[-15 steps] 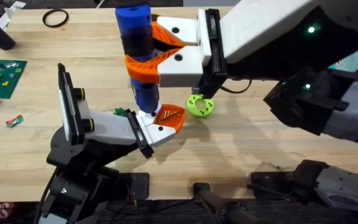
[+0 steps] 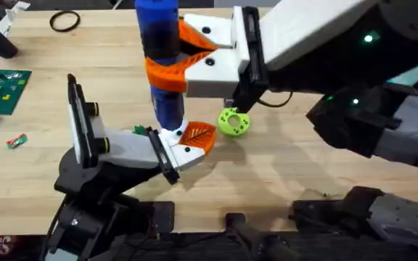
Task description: Pick up the gripper from the table and insert it into the empty holder that is missing its gripper. Then pick up a screw, insert it into the mounting hole, and use the screwdriver to tighten it. Finally, clean up the table by picking up the vegetable and placing it into the bucket.
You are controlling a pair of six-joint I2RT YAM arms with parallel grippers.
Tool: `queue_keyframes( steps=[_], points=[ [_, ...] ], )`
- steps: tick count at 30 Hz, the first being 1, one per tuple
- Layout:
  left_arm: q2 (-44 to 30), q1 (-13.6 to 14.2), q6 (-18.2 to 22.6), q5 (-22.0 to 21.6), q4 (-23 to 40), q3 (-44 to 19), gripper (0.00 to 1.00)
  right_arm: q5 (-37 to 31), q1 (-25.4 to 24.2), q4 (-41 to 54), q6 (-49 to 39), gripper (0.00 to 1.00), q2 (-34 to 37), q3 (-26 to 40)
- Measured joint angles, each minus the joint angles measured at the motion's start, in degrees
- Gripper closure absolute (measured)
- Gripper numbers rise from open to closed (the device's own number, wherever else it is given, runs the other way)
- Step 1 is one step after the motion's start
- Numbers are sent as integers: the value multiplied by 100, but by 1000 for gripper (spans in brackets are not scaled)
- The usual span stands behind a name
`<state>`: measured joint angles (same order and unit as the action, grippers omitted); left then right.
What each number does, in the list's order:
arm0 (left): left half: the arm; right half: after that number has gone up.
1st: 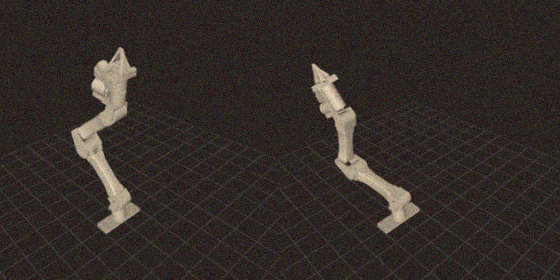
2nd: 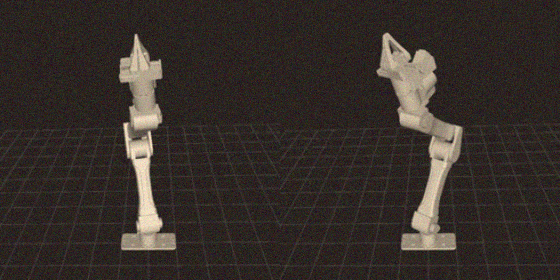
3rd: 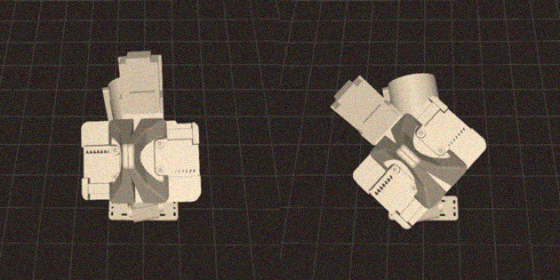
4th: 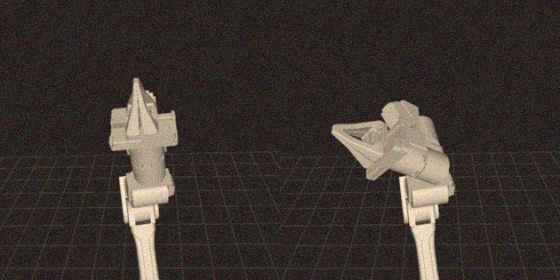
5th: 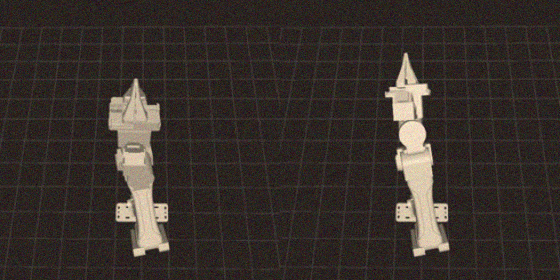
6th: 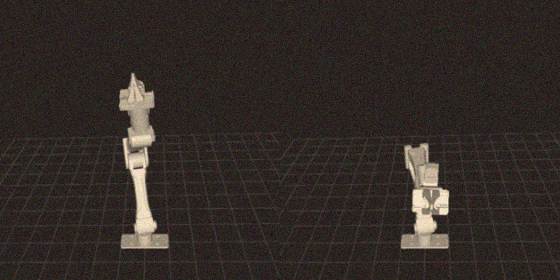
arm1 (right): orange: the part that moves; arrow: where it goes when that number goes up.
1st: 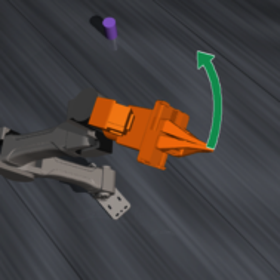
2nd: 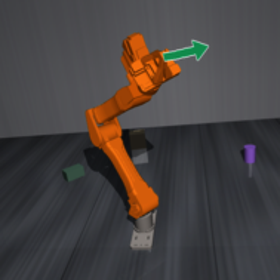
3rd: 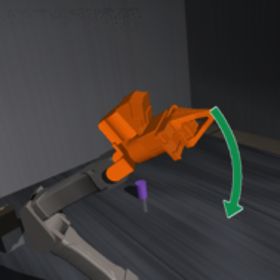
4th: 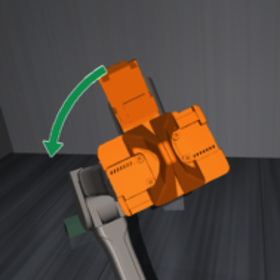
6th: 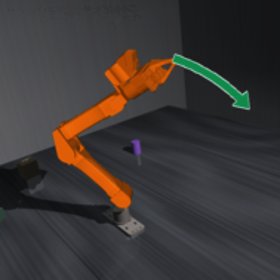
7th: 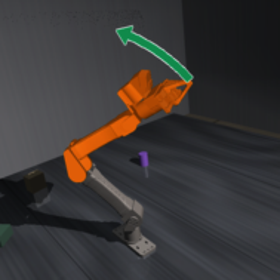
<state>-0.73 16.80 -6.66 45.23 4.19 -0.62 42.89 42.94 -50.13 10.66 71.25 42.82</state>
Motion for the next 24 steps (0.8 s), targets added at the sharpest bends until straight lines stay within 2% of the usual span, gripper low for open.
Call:
queue_keyframes(
  steps=[12, 24],
  points=[
    [-1, 0, 0, 0, 0, 0, 983, 105, -410, 95, 746, 953, -231, -12],
    [0, 0, 0, -2, 0, 0, 983, 206, -417, 111, 842, 953, -228, -17]
  ],
)
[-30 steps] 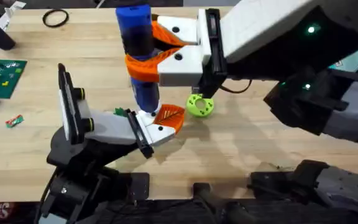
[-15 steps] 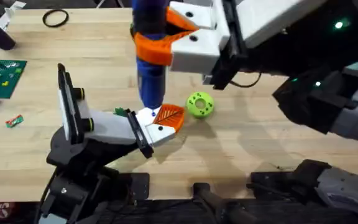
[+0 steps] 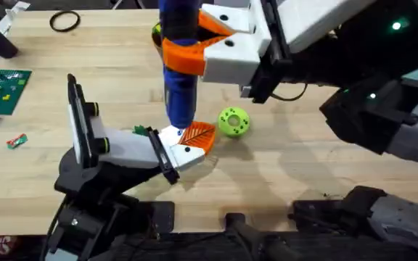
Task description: Pick up the gripper from the table and insert it into the empty holder that is missing its gripper. Then pick up a screw, insert it into the mounting hole, and use the screwdriver to tighten it. Finally, clean up the table by picking up the vegetable and placing it into the bucket.
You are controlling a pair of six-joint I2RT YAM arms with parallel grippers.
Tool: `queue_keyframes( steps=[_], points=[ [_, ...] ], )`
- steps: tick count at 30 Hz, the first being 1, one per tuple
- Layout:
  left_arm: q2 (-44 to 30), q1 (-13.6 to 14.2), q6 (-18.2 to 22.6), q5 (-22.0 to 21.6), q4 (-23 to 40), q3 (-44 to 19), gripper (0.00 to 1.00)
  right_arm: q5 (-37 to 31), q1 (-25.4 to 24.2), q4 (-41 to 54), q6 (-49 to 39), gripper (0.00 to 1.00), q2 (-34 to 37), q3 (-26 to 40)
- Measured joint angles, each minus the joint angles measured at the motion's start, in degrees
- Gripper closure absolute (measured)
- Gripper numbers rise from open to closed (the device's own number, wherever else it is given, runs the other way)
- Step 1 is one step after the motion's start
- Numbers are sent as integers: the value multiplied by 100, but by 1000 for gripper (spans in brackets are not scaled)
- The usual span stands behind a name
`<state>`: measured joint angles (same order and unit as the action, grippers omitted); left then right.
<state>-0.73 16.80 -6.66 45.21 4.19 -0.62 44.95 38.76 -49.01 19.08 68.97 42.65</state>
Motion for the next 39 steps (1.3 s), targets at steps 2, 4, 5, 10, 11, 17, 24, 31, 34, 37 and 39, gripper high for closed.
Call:
queue_keyframes(
  steps=[2, 4, 5, 10, 11, 17, 24, 31, 34, 37, 39],
  points=[
    [0, 0, 0, 0, 0, 0, 983, -2, 0, 0, -1, 953, 0, 0],
    [0, 0, 0, 0, 0, 0, 983, -2, 0, -1, -1, 952, 4, 0],
    [-1, 0, 0, 0, 0, 0, 983, -2, 0, 1, -1, 953, 4, 0],
    [0, 0, 0, 1, 0, 0, 983, -24, 24, 0, -3, 952, 4, 0],
    [0, 0, 0, 1, 0, 0, 983, -33, 37, 0, -9, 953, 4, 0],
    [0, 0, 0, 1, 0, 0, 983, -35, 76, 24, -64, 953, 4, 0],
    [0, 0, 0, 2, 0, 0, 983, -55, 98, 24, -246, 953, 6, 0],
    [0, 0, 0, 0, 0, 0, 983, -61, 148, 16, -284, 952, 160, -2],
    [0, 0, 0, 1, 0, 0, 983, -62, 164, 17, -286, 953, 177, -2],
    [0, 0, 0, 2, 0, 0, 983, -65, 164, 14, -293, 952, 177, -2],
    [0, 0, 0, 2, 0, 0, 983, -72, 164, 15, -325, 953, 177, -2]
  ],
)
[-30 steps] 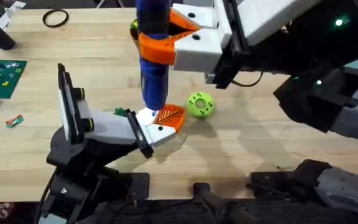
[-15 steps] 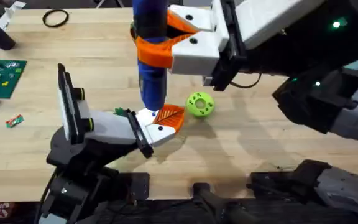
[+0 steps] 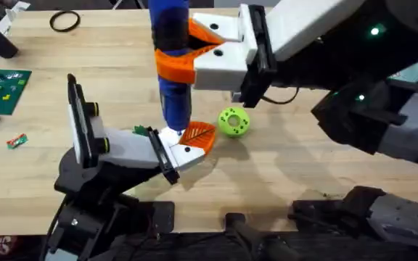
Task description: Pick up the gripper from the table and insert it into the empty holder that is missing its gripper. Then pick up a screw, insert it into the mounting hole, and use the screwdriver to tighten it. Finally, clean up the table by picking up the vegetable and placing it into the bucket.
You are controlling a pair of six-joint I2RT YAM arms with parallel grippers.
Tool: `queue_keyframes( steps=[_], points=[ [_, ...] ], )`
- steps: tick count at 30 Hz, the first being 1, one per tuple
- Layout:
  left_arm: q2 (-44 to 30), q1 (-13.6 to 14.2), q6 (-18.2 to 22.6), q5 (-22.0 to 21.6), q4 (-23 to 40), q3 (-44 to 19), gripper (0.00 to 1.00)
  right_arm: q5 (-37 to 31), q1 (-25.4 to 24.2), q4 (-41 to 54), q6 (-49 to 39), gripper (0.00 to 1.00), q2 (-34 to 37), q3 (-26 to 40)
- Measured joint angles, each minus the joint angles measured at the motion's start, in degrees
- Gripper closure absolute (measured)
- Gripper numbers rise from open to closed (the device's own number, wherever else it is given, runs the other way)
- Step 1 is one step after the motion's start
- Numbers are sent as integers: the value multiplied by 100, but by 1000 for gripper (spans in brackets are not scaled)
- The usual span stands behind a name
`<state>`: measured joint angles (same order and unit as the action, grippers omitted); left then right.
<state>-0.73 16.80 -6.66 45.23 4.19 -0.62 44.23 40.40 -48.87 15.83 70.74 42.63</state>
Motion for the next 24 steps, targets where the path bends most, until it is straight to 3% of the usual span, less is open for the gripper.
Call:
queue_keyframes(
  steps=[24],
  points=[
    [0, 0, -9, -2, 2, 0, 983, -32, 9, -41, -177, 952, 127, 0]
  ],
)
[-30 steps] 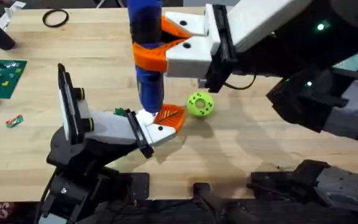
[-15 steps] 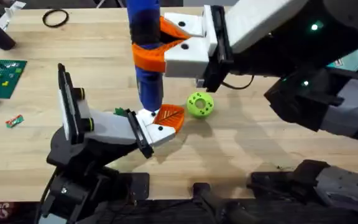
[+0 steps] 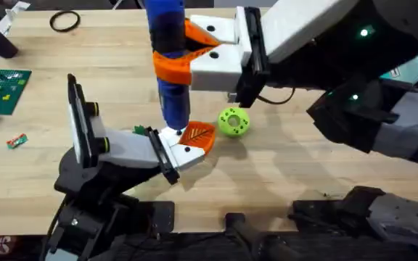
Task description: Pick up the gripper from the table and insert it into the empty holder that is missing its gripper. Then pick up a screw, insert it into the mounting hole, and use the screwdriver to tighten it. Finally, clean up the table by picking up the vegetable and placing it into the bucket.
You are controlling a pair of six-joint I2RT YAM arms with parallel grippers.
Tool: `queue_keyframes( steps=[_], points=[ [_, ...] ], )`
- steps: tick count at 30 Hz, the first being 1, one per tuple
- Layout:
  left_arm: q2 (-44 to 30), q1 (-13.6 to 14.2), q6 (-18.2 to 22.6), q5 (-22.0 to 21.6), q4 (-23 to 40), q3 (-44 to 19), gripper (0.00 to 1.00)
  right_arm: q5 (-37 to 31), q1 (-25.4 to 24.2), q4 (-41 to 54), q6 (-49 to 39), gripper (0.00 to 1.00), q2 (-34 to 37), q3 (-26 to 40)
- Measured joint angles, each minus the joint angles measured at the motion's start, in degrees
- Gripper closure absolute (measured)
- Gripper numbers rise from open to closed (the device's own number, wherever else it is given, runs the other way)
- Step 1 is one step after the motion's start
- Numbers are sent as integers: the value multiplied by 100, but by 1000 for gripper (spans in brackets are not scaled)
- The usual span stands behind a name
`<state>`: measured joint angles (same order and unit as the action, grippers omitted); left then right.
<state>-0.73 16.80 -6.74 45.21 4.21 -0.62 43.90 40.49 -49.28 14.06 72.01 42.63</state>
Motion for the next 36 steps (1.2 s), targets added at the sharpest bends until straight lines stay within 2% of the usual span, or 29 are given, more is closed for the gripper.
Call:
queue_keyframes(
  steps=[36],
  points=[
    [-7, 0, -61, 4, 7, 0, 983, 52, 15, 155, -42, 952, 0, 0]
  ],
)
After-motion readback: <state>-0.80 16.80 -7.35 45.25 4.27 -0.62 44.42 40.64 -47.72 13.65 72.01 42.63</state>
